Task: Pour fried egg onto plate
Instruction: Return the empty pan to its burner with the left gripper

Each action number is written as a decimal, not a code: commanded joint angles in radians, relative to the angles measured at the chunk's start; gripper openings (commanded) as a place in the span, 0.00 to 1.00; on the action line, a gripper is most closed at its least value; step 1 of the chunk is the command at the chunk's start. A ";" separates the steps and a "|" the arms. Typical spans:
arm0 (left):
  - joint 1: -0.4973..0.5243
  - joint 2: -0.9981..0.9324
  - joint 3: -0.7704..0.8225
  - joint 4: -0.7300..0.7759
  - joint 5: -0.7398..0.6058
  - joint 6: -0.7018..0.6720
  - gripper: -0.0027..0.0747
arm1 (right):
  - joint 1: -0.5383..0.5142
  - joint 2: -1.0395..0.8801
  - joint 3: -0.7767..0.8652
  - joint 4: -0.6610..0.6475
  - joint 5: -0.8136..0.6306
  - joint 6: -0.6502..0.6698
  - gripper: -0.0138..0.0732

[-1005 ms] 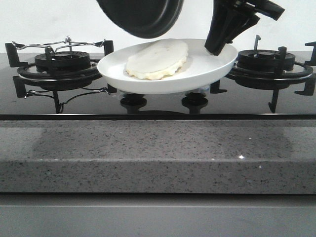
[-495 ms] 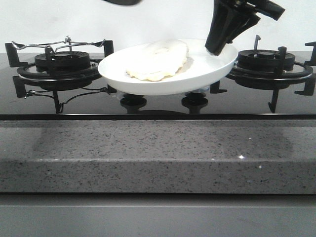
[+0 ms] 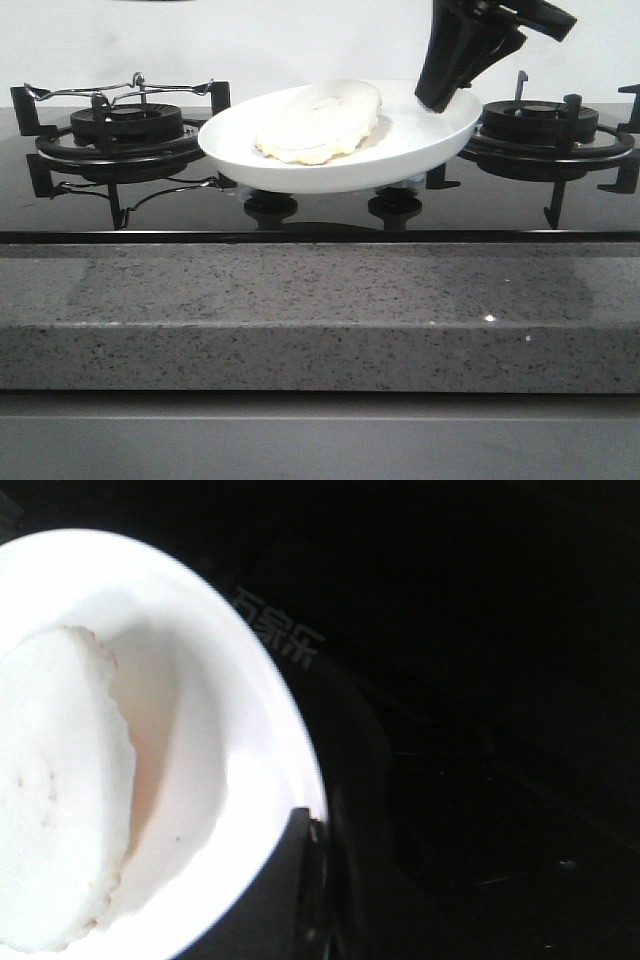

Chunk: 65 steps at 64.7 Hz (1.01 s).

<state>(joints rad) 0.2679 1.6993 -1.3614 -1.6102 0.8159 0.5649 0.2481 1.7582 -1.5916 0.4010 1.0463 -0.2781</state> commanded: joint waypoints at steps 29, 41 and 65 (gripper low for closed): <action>0.005 0.131 -0.028 -0.160 -0.039 0.061 0.01 | -0.003 -0.055 -0.027 0.039 -0.031 -0.005 0.09; 0.005 0.136 -0.028 -0.146 -0.058 0.061 0.01 | -0.003 -0.055 -0.027 0.039 -0.031 -0.005 0.09; 0.005 0.136 -0.028 -0.085 -0.024 0.061 0.41 | -0.003 -0.055 -0.027 0.039 -0.031 -0.005 0.09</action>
<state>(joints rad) 0.2704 1.8851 -1.3593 -1.6625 0.7399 0.6212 0.2481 1.7582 -1.5916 0.4010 1.0463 -0.2781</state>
